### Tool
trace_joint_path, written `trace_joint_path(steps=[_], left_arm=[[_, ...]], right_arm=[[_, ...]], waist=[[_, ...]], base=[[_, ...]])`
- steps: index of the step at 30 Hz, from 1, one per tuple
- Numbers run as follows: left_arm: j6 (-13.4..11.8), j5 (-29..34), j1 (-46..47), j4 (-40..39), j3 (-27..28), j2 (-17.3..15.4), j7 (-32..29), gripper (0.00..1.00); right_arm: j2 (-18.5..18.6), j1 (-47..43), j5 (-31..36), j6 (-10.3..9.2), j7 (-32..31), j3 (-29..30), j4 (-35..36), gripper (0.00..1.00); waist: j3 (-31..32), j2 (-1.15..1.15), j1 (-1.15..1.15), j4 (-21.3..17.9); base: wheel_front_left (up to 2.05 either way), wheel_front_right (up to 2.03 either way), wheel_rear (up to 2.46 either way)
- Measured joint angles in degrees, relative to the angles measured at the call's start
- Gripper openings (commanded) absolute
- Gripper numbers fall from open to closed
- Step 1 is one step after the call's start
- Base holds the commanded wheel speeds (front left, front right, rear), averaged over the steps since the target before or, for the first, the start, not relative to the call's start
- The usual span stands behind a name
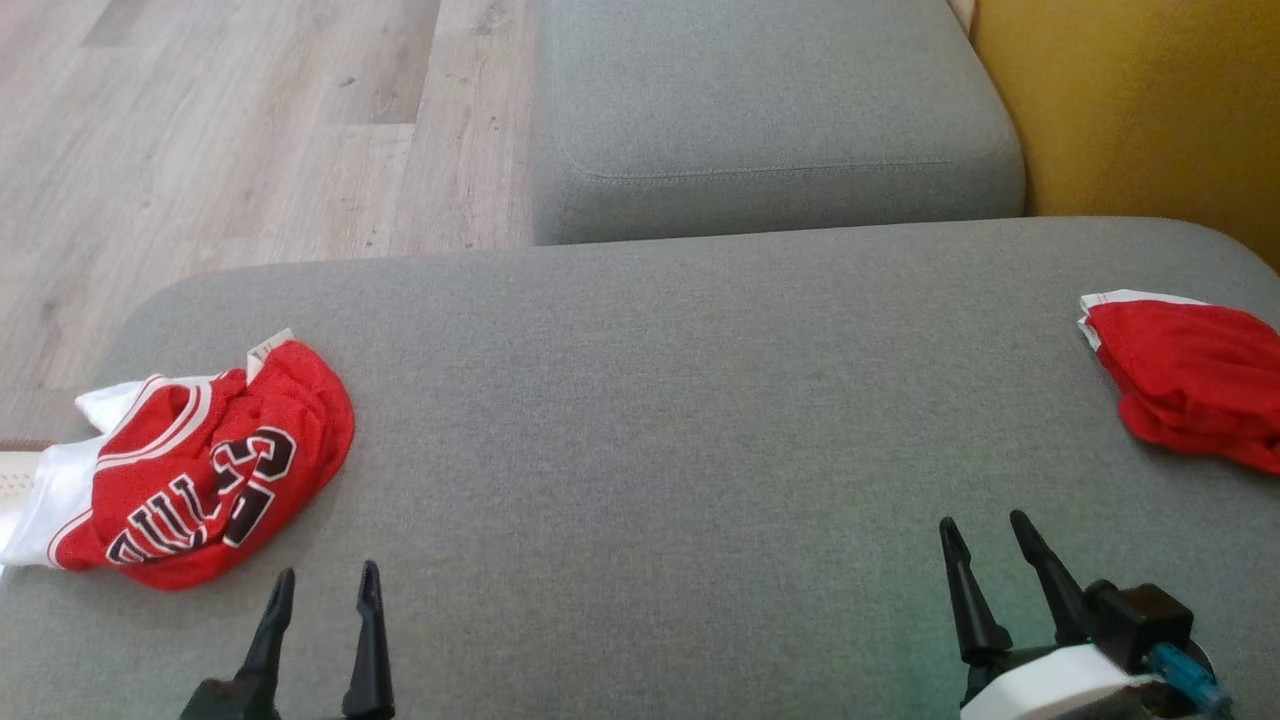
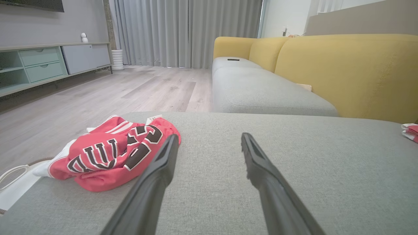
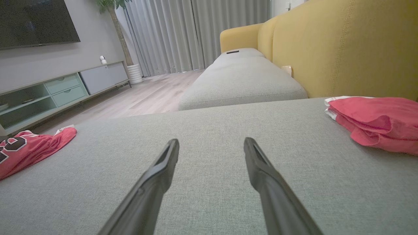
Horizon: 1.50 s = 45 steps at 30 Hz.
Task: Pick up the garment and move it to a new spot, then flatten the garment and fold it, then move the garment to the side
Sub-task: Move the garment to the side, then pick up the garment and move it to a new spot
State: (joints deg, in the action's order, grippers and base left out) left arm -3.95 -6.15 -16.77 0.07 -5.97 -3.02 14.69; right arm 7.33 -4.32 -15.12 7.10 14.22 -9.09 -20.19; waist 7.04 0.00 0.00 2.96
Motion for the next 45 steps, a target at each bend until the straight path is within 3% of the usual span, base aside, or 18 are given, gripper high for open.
trace_joint_path(steps=[30, 37, 45], left_arm=[[0.91, 0.01, -0.59, 1.38, 1.02, 0.00, 0.00, 1.00], [1.72, 0.60, -0.51, 1.67, 1.63, 0.00, 0.00, 1.00], [2.03, 1.13, -0.61, 1.82, 3.41, -0.02, 0.00, 1.00]], right_arm=[[-1.42, -1.27, 2.10, 0.00, 0.00, 3.39, 1.93, 1.00], [-2.81, -3.38, 2.18, 0.00, 0.00, 4.09, 2.61, 1.00], [-3.58, -3.75, 2.12, 0.00, 0.00, 3.60, 2.69, 1.00]], waist=[[0.37, 0.00, 0.00, 0.54], [0.60, 0.00, 0.00, 3.49], [0.78, 0.00, 0.00, 9.83]], base=[[0.00, 0.00, 0.00], [0.00, 0.00, 0.00], [0.00, 0.00, 0.00]])
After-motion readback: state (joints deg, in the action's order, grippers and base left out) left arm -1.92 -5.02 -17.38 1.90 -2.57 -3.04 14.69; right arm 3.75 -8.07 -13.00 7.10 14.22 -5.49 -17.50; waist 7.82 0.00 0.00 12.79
